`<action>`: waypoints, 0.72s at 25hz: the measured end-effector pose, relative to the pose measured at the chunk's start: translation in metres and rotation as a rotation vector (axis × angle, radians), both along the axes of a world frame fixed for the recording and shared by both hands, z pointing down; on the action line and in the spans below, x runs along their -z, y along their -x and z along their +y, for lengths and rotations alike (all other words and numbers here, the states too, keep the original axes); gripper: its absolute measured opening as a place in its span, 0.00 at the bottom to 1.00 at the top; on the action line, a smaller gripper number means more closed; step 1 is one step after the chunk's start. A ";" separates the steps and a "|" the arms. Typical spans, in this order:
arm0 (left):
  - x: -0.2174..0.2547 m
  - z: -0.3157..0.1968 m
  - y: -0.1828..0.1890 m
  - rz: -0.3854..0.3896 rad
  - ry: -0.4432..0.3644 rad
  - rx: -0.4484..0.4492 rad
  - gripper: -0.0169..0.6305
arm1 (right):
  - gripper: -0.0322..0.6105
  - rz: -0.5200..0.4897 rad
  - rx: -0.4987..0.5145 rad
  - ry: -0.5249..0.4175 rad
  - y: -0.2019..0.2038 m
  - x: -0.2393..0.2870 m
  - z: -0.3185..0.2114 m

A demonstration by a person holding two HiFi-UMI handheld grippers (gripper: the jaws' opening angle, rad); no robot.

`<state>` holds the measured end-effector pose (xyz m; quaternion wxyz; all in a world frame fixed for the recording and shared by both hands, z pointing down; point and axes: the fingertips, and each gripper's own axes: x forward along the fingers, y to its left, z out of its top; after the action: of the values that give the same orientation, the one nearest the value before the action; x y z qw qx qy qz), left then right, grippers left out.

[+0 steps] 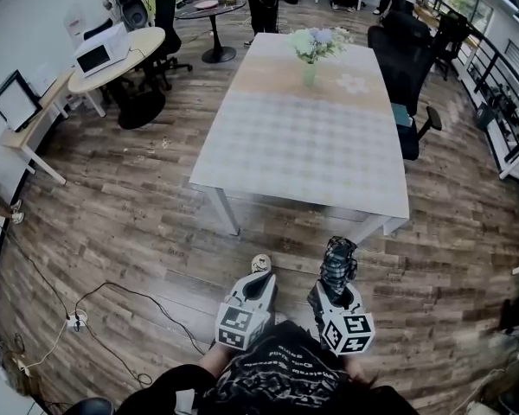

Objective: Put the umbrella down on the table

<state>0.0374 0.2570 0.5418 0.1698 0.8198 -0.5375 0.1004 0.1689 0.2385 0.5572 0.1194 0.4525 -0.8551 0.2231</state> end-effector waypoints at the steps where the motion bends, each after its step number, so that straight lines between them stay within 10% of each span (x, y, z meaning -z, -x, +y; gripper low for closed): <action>1: -0.002 -0.006 0.000 0.001 0.003 -0.008 0.06 | 0.34 0.001 -0.007 0.006 0.000 -0.002 -0.004; 18: -0.012 -0.198 0.047 0.012 0.021 -0.081 0.06 | 0.34 0.037 -0.075 0.033 0.039 -0.009 -0.176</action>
<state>-0.0098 0.0593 0.5540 0.1774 0.8397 -0.5017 0.1079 0.1295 0.0621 0.5660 0.1343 0.4863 -0.8314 0.2329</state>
